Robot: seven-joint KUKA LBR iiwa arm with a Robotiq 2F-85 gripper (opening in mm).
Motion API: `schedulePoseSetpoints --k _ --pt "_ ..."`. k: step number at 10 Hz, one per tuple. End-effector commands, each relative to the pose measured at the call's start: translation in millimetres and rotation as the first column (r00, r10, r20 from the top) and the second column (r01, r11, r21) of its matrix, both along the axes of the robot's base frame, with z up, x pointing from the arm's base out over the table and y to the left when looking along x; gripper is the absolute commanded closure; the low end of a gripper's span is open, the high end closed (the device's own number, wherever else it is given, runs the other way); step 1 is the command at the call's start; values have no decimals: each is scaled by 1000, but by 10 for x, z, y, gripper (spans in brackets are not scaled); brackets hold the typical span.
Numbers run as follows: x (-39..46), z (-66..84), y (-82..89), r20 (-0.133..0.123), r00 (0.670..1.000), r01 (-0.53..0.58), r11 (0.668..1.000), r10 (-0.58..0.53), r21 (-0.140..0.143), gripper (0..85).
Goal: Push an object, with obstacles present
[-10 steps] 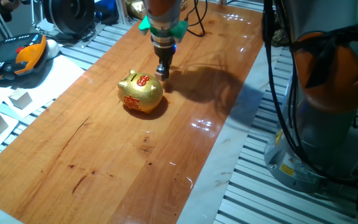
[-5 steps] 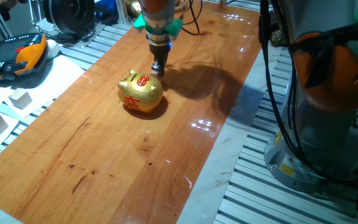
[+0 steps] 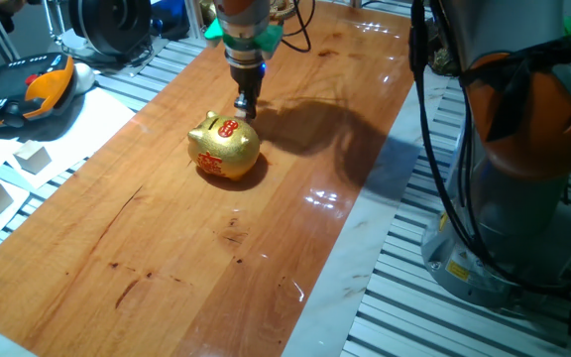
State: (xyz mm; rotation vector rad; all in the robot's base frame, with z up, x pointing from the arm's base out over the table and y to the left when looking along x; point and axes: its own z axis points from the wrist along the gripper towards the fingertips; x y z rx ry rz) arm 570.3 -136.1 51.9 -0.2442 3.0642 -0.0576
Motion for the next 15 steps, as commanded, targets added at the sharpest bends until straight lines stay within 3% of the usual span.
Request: schedulePoseSetpoints --k 1,3,4,5,6,7,8,9,11,15 --pt "48 26 -7 -2 1000 -4 1000 4 0 850" --pt "116 12 -37 -4 1000 -10 1000 10 1 850" --pt "91 45 -37 -8 1000 -8 1000 8 12 850" --pt "27 118 9 -11 1000 6 1000 -6 14 850" --pt "-90 185 86 -9 1000 12 1000 -12 -2 850" --pt "-137 191 104 -9 1000 3 1000 -3 -24 850" --pt "-167 124 44 0 1000 -11 999 11 -44 850" --pt "-169 13 -32 9 1000 -18 999 18 -40 850" --pt "-129 -152 -90 14 1000 -19 999 20 -28 850" --pt "71 -142 -36 17 1000 -16 1000 17 -14 850"
